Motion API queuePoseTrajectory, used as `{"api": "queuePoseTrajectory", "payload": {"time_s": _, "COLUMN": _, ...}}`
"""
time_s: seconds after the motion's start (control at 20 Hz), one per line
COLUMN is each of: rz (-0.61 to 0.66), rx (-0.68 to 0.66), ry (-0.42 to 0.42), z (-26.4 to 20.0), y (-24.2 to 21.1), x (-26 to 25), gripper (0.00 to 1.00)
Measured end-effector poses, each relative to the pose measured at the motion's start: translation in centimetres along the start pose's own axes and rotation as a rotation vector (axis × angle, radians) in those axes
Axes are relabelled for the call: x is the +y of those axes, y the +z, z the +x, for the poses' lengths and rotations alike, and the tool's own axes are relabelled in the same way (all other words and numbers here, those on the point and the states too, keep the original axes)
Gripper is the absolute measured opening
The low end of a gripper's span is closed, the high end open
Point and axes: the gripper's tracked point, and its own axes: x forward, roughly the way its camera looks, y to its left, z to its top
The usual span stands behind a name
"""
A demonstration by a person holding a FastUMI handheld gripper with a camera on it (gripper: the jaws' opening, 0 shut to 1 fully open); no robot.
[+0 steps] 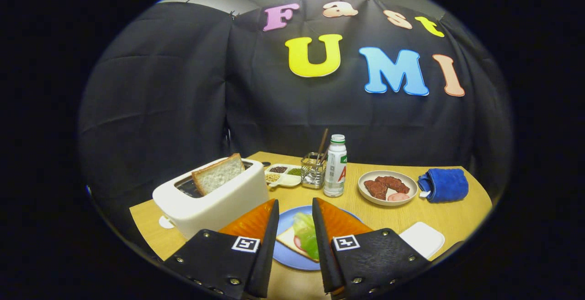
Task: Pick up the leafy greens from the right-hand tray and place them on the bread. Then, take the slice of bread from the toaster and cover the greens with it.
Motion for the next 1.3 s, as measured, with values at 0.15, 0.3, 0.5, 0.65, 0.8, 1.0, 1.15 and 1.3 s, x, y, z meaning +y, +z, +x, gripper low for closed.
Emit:
{"api": "queuePoseTrajectory", "payload": {"time_s": 0.15, "rz": -0.003, "rx": -0.025, "ry": -0.001, "z": -0.8, "y": 0.1, "x": 1.9, "gripper": 0.44}}
{"api": "queuePoseTrajectory", "payload": {"time_s": 0.3, "rz": -0.004, "rx": -0.055, "ry": 0.008, "z": -1.1, "y": 0.6, "x": 4.2, "gripper": 0.44}}
{"api": "queuePoseTrajectory", "payload": {"time_s": 0.5, "rz": 0.006, "rx": -0.086, "ry": -0.01, "z": -0.4, "y": 1.3, "x": 6.7, "gripper": 0.44}}
{"api": "queuePoseTrajectory", "payload": {"time_s": 0.65, "rz": -0.021, "rx": -0.084, "ry": 0.003, "z": 0.3, "y": 1.5, "x": 8.9, "gripper": 0.32}}
{"api": "queuePoseTrajectory", "payload": {"time_s": 0.8, "rz": -0.058, "rx": -0.076, "ry": 0.008, "z": 1.4, "y": 1.2, "x": 11.2, "gripper": 0.32}}
{"api": "queuePoseTrajectory", "payload": {"time_s": 1.0, "rz": -0.089, "rx": -0.067, "ry": -0.016, "z": 3.0, "y": 1.0, "x": 12.5, "gripper": 0.32}}
{"api": "queuePoseTrajectory", "payload": {"time_s": 1.15, "rz": -0.094, "rx": -0.05, "ry": -0.045, "z": 4.4, "y": 0.8, "x": 12.8, "gripper": 0.32}}
{"api": "queuePoseTrajectory", "payload": {"time_s": 1.3, "rz": -0.086, "rx": -0.036, "ry": -0.086, "z": 6.2, "y": 0.7, "x": 12.4, "gripper": 0.32}}
